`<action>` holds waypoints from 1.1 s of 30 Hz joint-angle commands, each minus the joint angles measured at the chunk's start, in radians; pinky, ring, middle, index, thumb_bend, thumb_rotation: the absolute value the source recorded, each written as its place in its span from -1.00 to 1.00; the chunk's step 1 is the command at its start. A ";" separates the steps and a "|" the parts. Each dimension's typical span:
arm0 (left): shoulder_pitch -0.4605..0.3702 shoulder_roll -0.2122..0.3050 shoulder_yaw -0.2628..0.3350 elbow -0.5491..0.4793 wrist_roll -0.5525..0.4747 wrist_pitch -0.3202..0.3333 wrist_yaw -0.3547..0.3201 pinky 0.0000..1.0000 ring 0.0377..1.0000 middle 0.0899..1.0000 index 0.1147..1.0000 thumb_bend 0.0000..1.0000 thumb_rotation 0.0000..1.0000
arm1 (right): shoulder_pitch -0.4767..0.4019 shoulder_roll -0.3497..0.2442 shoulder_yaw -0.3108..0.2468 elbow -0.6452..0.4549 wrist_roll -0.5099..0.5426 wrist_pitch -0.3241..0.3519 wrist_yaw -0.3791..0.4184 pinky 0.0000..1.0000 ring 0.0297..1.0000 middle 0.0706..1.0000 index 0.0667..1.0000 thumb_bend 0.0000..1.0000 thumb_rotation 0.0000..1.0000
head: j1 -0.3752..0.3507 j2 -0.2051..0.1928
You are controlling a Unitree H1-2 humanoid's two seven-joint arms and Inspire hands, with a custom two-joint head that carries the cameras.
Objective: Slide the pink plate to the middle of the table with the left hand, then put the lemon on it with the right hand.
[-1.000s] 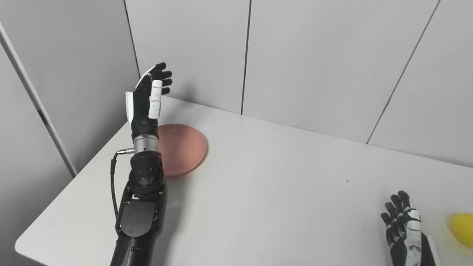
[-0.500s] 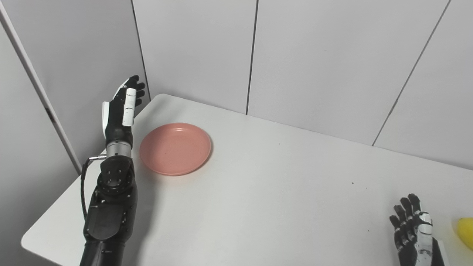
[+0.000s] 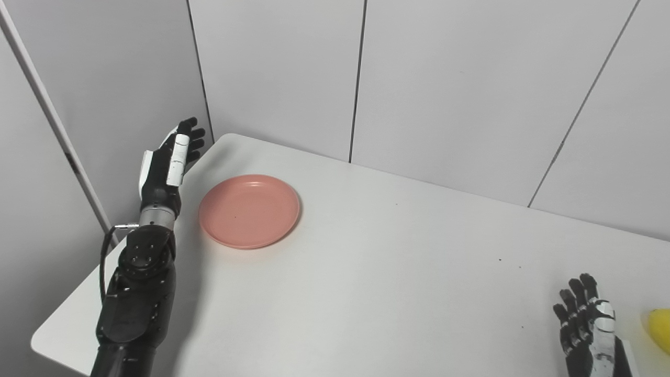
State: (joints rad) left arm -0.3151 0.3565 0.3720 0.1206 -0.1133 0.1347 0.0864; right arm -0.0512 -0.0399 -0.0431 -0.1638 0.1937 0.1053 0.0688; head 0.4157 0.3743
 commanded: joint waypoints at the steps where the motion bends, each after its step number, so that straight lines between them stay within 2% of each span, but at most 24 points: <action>1: -0.034 0.019 0.000 0.024 -0.026 -0.075 -0.026 0.71 0.67 0.62 0.60 0.90 1.00 | -0.018 -0.005 -0.007 -0.044 0.009 -0.021 0.007 1.00 1.00 1.00 1.00 0.56 1.00 | 0.002 0.001; 5: -0.054 0.012 -0.004 0.135 -0.064 -0.170 -0.062 0.64 0.66 0.63 0.61 0.85 1.00 | -0.014 -0.003 -0.007 -0.048 0.006 -0.029 0.004 1.00 1.00 1.00 1.00 0.53 1.00 | 0.002 0.006; 8: -0.069 0.005 -0.002 0.191 -0.090 -0.221 -0.073 0.59 0.65 0.63 0.61 0.83 1.00 | -0.008 0.001 -0.006 -0.072 -0.012 -0.004 -0.013 1.00 1.00 1.00 1.00 0.39 1.00 | 0.004 0.008; 12: -0.082 -0.001 -0.001 0.244 -0.102 -0.243 -0.069 0.61 0.67 0.64 0.62 0.84 1.00 | -0.005 0.001 -0.005 -0.088 -0.019 0.011 -0.022 1.00 1.00 1.00 1.00 0.32 1.00 | 0.007 0.009; 24: -0.105 -0.001 -0.010 0.341 -0.145 -0.293 -0.105 0.71 0.70 0.66 0.62 0.82 1.00 | -0.005 0.007 -0.013 -0.112 -0.007 0.020 -0.033 1.00 1.00 1.00 1.00 0.33 1.00 | 0.004 0.015; 33: -0.113 -0.001 -0.031 0.382 -0.132 -0.290 -0.100 0.76 0.74 0.68 0.63 0.82 1.00 | -0.006 0.001 -0.020 -0.120 0.000 0.035 -0.040 1.00 1.00 1.00 1.00 0.33 1.00 | 0.005 0.020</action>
State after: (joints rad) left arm -0.3852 0.3306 0.3467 0.5111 -0.2575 -0.1287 -0.0115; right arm -0.0414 -0.0339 -0.0573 -0.2487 0.1882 0.1411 0.0252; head 0.4203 0.3942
